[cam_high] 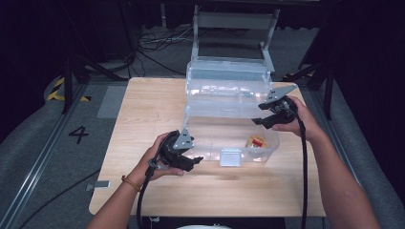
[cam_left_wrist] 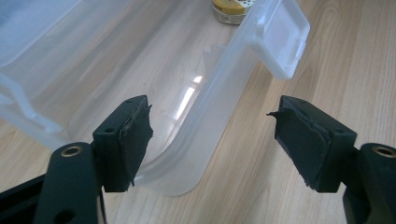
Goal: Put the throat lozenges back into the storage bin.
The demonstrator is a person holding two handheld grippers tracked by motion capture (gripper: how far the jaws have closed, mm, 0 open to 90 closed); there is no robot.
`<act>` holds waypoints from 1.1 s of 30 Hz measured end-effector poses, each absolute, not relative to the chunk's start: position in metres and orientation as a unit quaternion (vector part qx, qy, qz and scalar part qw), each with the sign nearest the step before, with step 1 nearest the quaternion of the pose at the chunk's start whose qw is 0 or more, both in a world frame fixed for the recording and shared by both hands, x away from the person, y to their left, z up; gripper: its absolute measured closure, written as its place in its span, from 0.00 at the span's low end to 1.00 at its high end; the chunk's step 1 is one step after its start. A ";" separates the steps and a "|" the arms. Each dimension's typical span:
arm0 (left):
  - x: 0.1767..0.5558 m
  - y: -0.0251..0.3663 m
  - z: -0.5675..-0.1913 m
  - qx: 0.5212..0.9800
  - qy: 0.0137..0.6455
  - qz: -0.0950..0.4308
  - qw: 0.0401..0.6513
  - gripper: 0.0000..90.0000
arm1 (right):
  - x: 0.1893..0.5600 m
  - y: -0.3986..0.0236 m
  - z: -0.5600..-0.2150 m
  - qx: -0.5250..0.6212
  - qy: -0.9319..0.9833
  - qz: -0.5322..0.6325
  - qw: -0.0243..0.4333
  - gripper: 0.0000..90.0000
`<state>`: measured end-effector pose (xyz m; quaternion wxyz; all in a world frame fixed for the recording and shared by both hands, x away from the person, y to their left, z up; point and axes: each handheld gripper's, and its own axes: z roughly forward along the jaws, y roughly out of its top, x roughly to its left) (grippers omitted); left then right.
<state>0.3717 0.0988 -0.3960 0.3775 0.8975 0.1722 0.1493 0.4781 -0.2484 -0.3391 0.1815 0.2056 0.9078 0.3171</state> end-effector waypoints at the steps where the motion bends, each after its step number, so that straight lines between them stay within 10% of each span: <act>1: 0.373 0.097 -0.397 0.898 0.174 0.152 0.375 0.32 | 0.479 -0.248 -0.340 0.206 0.908 0.316 0.181 0.44; 19: 0.393 0.083 -0.412 0.913 0.157 0.129 0.353 0.67 | 0.504 -0.244 -0.320 0.219 0.887 0.354 0.202 0.46; 33: 0.402 0.083 -0.413 0.922 0.141 0.111 0.343 0.75 | 0.517 -0.237 -0.299 0.207 0.887 0.348 0.220 0.47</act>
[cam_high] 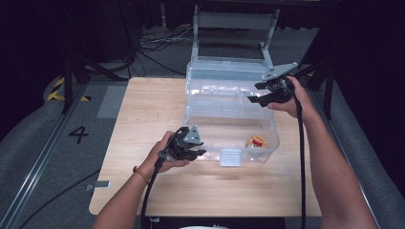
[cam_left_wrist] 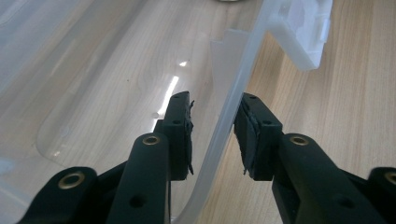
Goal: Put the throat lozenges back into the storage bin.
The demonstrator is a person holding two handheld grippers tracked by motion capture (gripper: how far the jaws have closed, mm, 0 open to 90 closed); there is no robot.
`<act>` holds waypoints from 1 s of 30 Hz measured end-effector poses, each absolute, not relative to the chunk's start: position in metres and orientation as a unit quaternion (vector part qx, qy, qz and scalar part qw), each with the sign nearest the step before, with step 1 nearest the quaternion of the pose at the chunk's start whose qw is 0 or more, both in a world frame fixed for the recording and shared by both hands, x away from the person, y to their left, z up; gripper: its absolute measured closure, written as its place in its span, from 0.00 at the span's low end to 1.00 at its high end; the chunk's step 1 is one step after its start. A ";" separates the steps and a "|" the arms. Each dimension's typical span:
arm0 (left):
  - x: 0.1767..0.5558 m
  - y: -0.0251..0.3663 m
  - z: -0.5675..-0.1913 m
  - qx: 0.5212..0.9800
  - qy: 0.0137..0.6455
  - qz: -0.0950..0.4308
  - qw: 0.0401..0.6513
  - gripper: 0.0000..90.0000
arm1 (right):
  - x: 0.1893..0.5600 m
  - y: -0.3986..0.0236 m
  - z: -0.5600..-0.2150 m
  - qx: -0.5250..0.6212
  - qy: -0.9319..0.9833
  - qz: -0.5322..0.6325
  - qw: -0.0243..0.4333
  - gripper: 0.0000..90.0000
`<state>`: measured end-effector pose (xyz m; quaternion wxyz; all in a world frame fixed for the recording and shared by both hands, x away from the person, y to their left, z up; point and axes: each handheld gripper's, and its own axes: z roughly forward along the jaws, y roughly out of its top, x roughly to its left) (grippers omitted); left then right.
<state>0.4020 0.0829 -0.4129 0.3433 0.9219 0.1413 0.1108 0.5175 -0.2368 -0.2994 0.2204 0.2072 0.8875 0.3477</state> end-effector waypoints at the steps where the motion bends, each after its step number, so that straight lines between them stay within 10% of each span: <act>1: 0.402 0.083 -0.413 0.923 0.139 0.109 0.342 0.76 | 0.518 -0.237 -0.298 0.206 0.888 0.348 0.220 0.47; 11: 0.405 0.080 -0.412 0.927 0.126 0.095 0.340 0.81 | 0.536 -0.233 -0.297 0.212 0.899 0.300 0.239 0.46; 30: 0.408 0.075 -0.409 0.934 0.135 0.080 0.321 0.83 | 0.561 -0.219 -0.297 0.167 0.930 0.274 0.179 0.83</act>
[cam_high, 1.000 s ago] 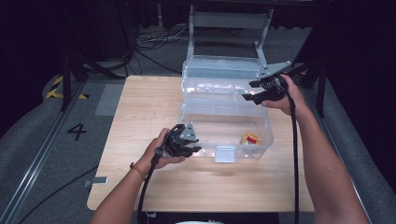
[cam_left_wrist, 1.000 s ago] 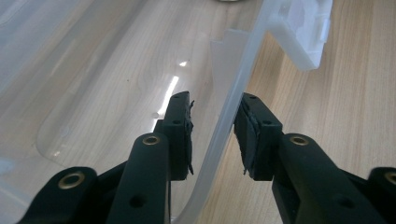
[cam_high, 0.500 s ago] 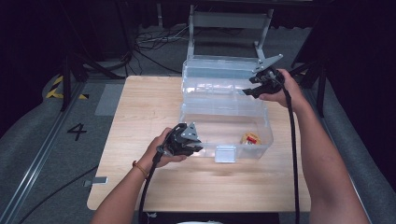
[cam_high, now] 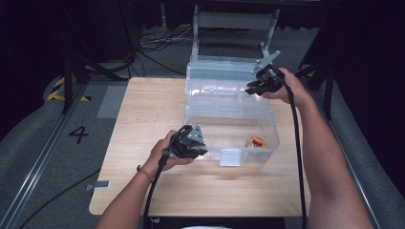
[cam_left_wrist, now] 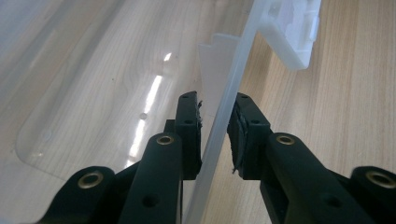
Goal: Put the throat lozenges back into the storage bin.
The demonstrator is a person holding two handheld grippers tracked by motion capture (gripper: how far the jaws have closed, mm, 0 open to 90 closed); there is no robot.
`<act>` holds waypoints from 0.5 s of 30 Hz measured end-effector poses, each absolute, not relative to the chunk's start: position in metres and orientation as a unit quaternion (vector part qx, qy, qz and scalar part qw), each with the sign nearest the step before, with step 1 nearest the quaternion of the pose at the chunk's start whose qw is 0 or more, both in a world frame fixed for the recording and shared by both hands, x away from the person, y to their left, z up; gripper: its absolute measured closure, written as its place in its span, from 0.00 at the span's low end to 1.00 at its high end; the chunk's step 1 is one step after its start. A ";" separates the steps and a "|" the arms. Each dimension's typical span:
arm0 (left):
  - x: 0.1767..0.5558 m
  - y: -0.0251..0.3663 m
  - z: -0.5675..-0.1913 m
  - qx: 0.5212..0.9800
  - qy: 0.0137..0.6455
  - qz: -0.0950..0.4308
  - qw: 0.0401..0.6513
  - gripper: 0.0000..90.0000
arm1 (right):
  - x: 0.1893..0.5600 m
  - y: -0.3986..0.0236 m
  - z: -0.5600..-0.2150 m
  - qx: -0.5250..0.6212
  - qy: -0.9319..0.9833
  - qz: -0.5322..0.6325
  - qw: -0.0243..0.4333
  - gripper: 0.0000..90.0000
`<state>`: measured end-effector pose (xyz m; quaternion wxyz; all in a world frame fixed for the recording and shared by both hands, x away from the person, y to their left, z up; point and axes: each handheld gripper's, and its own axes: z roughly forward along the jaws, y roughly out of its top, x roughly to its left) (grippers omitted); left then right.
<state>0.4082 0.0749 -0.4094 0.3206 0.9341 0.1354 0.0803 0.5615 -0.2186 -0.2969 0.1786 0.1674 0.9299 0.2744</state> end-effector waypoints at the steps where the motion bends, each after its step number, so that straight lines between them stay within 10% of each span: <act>1: 0.408 0.074 -0.409 0.935 0.139 0.079 0.316 0.83 | 0.562 -0.218 -0.296 0.160 0.933 0.269 0.175 0.85; 15: 0.407 0.053 -0.403 0.963 0.127 0.099 0.214 0.82 | 0.563 -0.202 -0.289 0.130 0.953 0.210 0.174 0.92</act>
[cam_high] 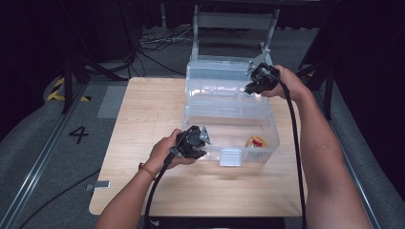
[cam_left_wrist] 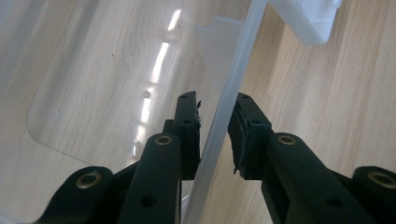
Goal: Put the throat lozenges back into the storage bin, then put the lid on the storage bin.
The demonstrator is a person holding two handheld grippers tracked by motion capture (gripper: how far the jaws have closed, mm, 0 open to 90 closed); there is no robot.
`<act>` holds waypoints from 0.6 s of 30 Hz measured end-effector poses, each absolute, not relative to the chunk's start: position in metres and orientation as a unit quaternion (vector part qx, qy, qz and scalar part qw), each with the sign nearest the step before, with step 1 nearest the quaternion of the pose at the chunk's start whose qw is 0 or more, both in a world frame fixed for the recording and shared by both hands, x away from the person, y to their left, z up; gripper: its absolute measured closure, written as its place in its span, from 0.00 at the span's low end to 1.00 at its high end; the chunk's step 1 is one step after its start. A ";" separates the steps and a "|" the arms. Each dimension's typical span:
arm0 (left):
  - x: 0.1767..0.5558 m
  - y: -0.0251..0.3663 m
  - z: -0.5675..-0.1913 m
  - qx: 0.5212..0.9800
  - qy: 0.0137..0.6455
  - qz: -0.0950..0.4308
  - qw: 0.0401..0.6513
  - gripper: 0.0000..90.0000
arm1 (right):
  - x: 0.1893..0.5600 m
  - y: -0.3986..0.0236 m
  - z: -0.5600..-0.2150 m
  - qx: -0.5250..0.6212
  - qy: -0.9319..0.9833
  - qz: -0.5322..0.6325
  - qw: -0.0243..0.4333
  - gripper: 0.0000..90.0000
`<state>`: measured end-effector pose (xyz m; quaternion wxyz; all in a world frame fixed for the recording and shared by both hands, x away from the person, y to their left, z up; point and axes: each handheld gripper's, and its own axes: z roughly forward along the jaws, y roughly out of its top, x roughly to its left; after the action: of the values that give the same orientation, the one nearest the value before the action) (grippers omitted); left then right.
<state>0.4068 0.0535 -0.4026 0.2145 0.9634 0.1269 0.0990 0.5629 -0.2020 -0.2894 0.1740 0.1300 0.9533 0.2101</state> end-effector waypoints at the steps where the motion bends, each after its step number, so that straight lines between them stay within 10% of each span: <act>1: 0.406 0.053 -0.403 0.963 0.133 0.098 0.214 0.82 | 0.562 -0.201 -0.289 0.131 0.953 0.209 0.176 0.92; 18: 0.405 0.058 -0.404 0.951 0.152 0.095 0.251 0.81 | 0.548 -0.196 -0.288 0.118 0.951 0.213 0.189 0.97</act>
<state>0.4053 0.0576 -0.4045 0.2510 0.9512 0.1524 0.0953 0.5483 -0.1962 -0.2877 0.1886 0.1178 0.9513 0.2134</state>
